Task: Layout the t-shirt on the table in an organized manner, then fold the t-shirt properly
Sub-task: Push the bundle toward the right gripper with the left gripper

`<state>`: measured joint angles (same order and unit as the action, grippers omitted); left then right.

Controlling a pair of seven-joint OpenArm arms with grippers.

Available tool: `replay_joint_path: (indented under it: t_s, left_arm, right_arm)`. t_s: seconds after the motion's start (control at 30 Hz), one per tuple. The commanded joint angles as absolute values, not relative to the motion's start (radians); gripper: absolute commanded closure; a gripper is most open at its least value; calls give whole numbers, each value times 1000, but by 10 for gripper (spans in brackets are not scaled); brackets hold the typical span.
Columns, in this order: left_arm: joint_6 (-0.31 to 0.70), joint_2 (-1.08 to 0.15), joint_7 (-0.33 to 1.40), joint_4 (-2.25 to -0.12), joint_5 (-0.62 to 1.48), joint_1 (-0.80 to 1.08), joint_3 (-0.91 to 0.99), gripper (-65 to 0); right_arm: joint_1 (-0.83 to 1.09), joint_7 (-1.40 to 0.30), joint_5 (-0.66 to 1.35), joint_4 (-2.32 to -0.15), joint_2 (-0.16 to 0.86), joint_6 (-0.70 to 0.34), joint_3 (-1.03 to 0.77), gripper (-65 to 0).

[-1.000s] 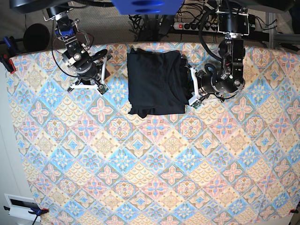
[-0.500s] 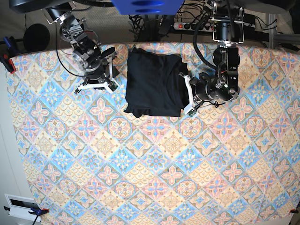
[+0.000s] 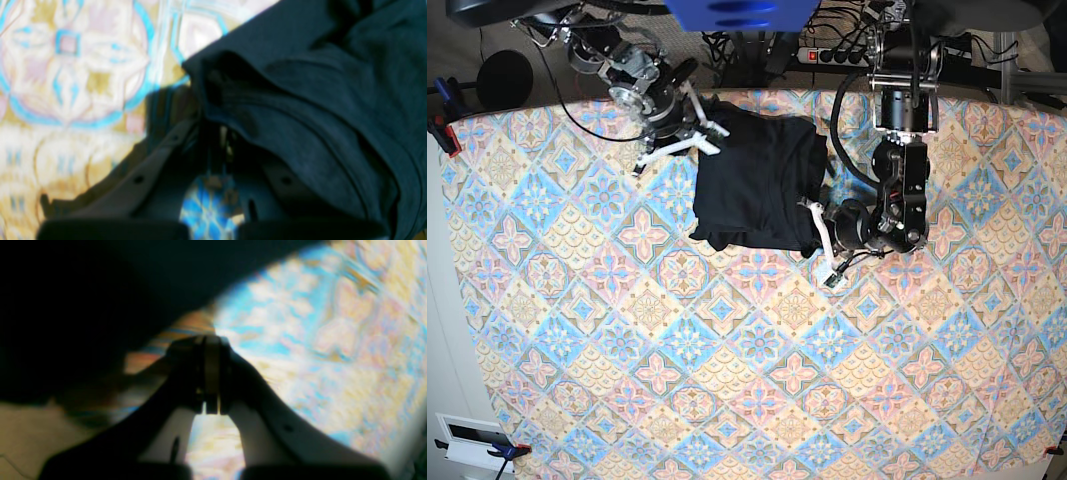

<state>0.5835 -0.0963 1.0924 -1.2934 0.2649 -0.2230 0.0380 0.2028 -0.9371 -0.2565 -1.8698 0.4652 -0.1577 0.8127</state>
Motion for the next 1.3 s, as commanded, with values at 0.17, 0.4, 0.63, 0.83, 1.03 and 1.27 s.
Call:
replay_joint_path:
  t_s: [0.17,0.4,0.63,0.83,1.03,1.27]
  left_arm:
    - [581,-59,1038,-1194,260,-263,35,0]
    - [581,-38,1038,-1185,263,-292,39,0]
    - [581,-39,1038,-1190,263,-321,203,0]
    - [581,-39,1020,-1331,271,-298,447,0]
    - [581,-36,1017,-1480,272,-259,667,0]
    - [581,-39,1018,-1603,272,-159,710,0]
  right_arm:
    - [245,-963,-70,-1857,460,-262,934,0]
    - [245,-963,-68,-1857,458,-262,963,0]
    - [166,-963,-67,-1848,437,-262,961,0]
    - [133,-972,-64,-1847,404,-262,960,0]
    - [97,-990,-64,-1847,343,-262,961,0]
    - [96,-990,-64,-1844,268,-262,961,0]
